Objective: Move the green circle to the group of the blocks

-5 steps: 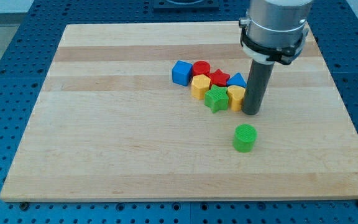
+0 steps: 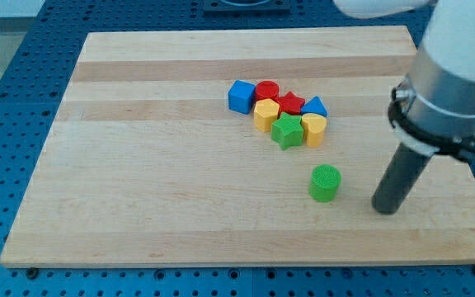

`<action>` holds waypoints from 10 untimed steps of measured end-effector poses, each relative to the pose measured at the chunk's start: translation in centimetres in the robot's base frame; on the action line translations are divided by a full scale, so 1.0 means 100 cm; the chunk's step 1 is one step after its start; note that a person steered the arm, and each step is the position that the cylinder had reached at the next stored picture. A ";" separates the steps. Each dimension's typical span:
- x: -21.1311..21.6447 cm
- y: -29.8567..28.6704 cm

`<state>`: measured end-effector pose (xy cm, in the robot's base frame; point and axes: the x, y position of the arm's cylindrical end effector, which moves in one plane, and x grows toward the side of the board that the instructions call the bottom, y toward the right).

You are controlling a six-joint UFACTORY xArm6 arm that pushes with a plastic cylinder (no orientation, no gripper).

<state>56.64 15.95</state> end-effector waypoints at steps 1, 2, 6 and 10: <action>0.014 -0.033; 0.011 -0.069; -0.062 -0.072; -0.072 -0.051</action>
<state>49.44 10.82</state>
